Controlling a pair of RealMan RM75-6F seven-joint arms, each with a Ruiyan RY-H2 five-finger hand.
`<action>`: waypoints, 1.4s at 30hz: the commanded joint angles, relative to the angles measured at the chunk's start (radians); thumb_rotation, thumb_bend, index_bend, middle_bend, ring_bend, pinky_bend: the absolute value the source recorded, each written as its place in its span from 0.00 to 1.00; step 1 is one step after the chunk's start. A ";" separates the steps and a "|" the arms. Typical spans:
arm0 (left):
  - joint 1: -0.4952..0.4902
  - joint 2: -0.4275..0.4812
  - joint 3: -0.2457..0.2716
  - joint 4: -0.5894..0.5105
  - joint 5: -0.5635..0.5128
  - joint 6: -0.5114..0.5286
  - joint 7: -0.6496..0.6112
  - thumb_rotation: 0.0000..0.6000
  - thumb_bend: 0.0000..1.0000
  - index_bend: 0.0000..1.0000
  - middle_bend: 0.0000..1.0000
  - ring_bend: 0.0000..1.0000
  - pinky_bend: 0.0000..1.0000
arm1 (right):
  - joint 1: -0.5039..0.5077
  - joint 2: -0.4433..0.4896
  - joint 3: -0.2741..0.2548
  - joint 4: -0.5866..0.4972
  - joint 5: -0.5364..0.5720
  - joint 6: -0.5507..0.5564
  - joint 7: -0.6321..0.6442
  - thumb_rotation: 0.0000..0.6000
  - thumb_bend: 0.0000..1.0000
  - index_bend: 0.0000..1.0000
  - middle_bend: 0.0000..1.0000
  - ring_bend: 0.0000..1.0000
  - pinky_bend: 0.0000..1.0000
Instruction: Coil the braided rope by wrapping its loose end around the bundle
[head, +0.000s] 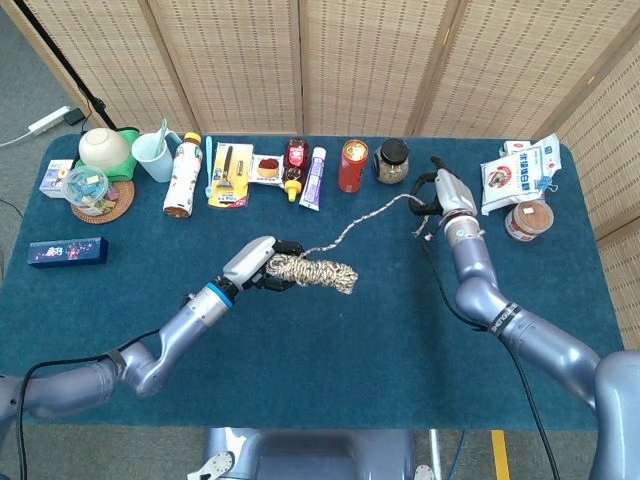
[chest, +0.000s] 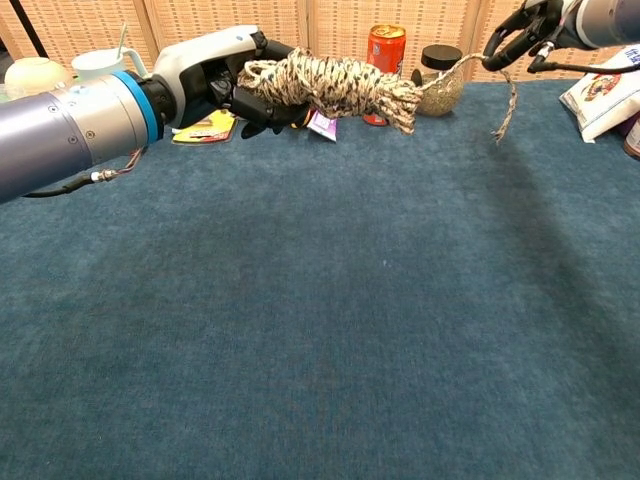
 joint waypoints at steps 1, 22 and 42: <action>-0.001 -0.023 -0.025 0.008 -0.026 0.014 0.022 1.00 0.60 0.79 0.63 0.63 0.78 | -0.017 -0.014 -0.027 -0.026 -0.039 0.014 0.004 1.00 0.57 0.69 0.00 0.00 0.00; -0.016 -0.170 -0.157 0.052 -0.220 0.092 0.336 1.00 0.60 0.79 0.63 0.63 0.78 | -0.214 0.034 -0.173 -0.525 -0.405 0.289 0.034 1.00 0.57 0.70 0.00 0.00 0.00; -0.079 -0.308 -0.141 0.273 -0.230 0.044 0.466 1.00 0.60 0.79 0.63 0.63 0.78 | -0.278 0.254 -0.138 -1.038 -0.588 0.410 0.014 1.00 0.57 0.70 0.00 0.00 0.00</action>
